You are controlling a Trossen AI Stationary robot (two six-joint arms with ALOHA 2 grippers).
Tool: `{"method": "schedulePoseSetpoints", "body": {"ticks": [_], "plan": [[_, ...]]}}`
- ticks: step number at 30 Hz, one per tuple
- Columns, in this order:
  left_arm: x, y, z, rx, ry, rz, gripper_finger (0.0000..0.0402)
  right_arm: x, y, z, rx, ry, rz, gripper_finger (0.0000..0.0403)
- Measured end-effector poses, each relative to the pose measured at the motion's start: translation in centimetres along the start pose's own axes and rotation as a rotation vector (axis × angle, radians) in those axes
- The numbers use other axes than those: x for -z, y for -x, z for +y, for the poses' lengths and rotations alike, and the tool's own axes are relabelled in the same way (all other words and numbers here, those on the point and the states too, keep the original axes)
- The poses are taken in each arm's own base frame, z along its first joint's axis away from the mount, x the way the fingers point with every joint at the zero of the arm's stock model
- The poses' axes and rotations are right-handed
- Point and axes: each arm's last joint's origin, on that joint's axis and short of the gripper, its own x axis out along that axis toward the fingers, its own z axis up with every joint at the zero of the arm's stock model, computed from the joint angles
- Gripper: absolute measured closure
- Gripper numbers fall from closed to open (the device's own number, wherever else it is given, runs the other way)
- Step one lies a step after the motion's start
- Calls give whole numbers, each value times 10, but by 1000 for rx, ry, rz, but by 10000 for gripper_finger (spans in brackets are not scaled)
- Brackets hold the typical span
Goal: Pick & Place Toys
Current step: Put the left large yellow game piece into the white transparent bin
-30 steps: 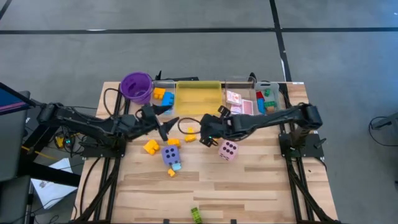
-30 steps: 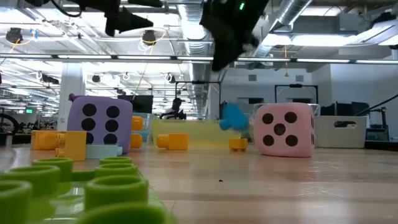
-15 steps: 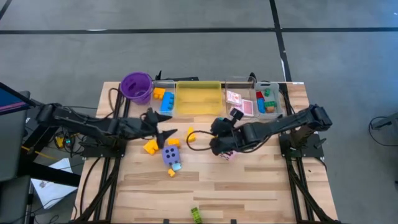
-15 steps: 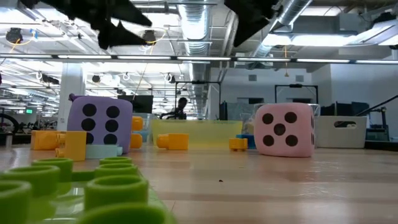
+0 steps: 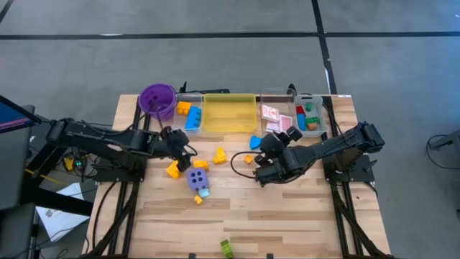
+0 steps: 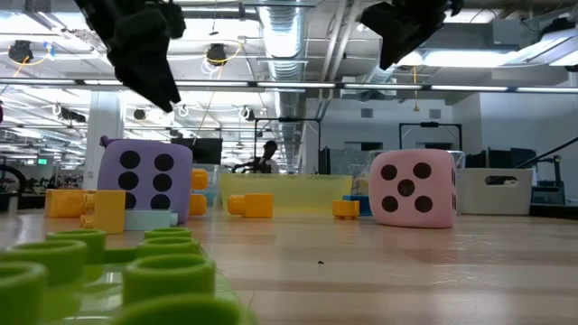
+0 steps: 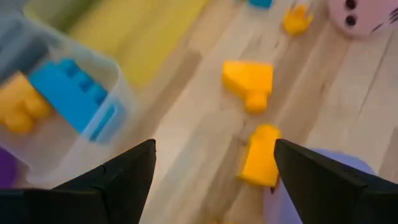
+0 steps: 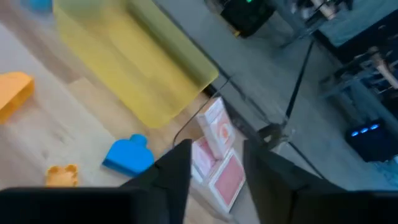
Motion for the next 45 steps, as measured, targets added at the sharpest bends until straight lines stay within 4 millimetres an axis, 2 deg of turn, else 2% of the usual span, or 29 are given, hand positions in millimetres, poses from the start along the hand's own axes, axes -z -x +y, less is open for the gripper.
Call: {"method": "schedulePoseSetpoints", "body": {"ticks": [5,8,13,17,22,26,35,45], "plan": [[-7,-17,7,45,68,141,80,-2,-2,-1,30,-10,-40,177],[-3,-33,14,29,88,272,75,-2,-5,-1,61,-15,-58,141],[14,-47,28,-36,159,587,64,5,-15,-1,105,-10,-68,114],[22,-51,30,-80,181,727,54,16,-25,0,150,-15,-83,111],[23,-55,26,-49,185,752,44,31,-38,0,187,-30,-63,110],[24,-56,24,-44,175,754,38,38,-41,1,195,-52,-61,110],[28,-54,11,-18,170,732,36,39,-39,2,188,-49,-68,110],[48,-62,-4,14,180,690,36,38,-39,2,200,-44,-102,110]]}}
